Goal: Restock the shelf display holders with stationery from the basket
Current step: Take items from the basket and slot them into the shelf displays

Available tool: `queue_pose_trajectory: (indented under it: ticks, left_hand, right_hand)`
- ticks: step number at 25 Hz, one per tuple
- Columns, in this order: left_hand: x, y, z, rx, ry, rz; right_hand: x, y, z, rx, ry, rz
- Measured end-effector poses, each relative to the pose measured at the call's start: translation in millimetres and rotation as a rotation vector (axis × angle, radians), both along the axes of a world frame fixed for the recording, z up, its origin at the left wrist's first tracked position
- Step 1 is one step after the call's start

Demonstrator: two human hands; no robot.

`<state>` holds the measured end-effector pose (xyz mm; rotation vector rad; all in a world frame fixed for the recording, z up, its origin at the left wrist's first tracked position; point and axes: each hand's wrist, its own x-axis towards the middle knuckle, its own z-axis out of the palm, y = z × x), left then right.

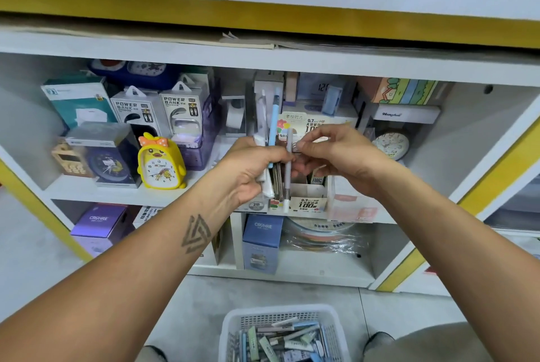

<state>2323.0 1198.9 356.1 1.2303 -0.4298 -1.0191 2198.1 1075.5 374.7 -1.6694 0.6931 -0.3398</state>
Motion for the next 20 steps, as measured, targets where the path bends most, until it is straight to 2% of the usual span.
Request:
queue_pose_trajectory:
  ticks: [4,6,8,11,14,18,20]
  left_hand:
    - [-5.0,-10.4,4.8,-0.086,0.114,0.151]
    - [-10.7,-15.5,4.8,-0.104,0.145,0.167]
    - [-13.6,-21.7,3.5,-0.087,0.103,0.178]
    - [-18.8,-28.3,1.9,-0.079,0.075,0.122]
    - [-29.8,-31.9,-0.2,-0.053,0.051,0.043]
    - [-38.9,-38.6,-2.9,-0.019,0.005,0.003]
    - [-43.0,-39.6,-4.3,-0.008,-0.016,-0.024]
  right_hand:
    - [-17.3,5.0,-2.4,0.17,0.134,0.237]
    - [-25.6,5.0,-4.6,0.188,0.107,0.242]
    - [-35.0,-3.0,-1.4,0.122,0.036,0.143]
    - [-53.9,-29.1,7.6,-0.031,-0.169,-0.15]
    - [-78.3,-55.8,17.8,-0.087,-0.313,-0.369]
    - [-95.4,-74.5,21.9,-0.241,-0.326,-0.483]
    - [-93.5,-75.1,20.8,-0.361,-0.276,-0.461]
